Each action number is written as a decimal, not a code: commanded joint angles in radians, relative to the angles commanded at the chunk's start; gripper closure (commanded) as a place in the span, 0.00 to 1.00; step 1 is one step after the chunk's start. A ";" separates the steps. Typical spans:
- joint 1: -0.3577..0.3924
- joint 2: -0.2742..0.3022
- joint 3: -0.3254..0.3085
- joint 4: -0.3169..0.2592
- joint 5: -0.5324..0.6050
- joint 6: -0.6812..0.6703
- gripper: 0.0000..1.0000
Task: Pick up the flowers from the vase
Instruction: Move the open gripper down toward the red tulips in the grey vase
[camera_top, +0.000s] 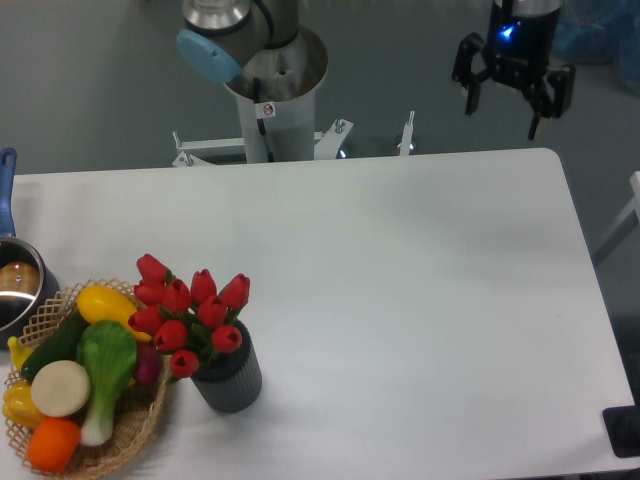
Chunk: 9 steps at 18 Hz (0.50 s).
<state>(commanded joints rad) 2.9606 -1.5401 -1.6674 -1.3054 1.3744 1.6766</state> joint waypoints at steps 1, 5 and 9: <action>-0.008 0.000 0.000 0.000 -0.002 0.002 0.00; -0.026 -0.003 0.002 -0.002 -0.015 -0.015 0.00; -0.029 -0.005 -0.073 0.128 -0.267 -0.214 0.00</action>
<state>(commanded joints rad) 2.9314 -1.5447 -1.7408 -1.1771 1.1079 1.4625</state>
